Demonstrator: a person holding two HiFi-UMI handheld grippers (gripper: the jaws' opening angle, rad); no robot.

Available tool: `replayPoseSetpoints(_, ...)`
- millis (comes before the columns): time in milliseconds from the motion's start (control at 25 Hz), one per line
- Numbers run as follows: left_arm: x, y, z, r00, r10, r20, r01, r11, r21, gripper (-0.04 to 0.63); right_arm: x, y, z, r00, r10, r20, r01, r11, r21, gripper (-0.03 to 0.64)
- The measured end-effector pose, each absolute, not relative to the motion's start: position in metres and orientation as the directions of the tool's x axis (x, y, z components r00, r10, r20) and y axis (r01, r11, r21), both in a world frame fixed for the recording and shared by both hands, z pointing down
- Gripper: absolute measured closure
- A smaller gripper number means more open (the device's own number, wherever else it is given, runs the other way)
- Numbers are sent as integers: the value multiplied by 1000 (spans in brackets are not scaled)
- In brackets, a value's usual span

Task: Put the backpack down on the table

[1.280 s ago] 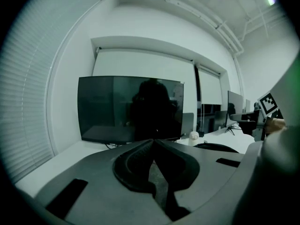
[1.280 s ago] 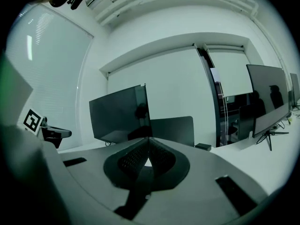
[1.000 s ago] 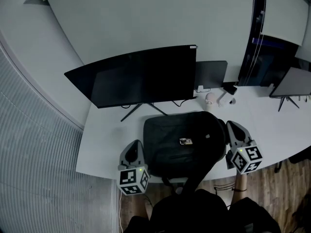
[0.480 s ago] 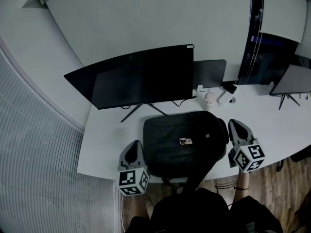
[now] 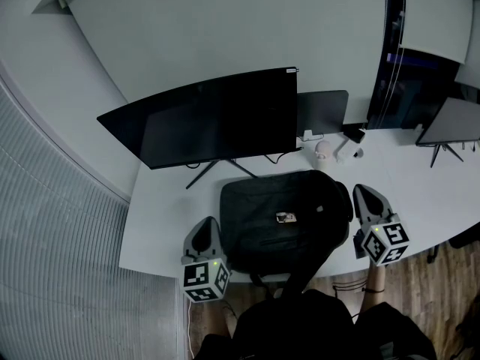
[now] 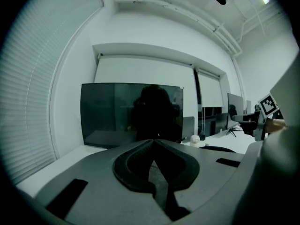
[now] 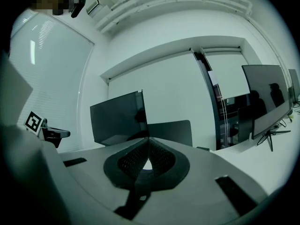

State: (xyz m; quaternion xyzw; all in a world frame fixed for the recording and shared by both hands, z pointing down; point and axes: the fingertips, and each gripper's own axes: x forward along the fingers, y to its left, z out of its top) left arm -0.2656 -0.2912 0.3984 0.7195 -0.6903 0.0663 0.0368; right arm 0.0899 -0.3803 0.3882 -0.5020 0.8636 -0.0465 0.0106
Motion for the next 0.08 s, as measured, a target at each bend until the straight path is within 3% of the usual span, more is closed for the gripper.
replayPoseSetpoints(80, -266, -292, 399, 36, -988, 147, -998, -43, -39, 578, 90, -381, 390, -496, -868, 32, -866, 491, -89, 604)
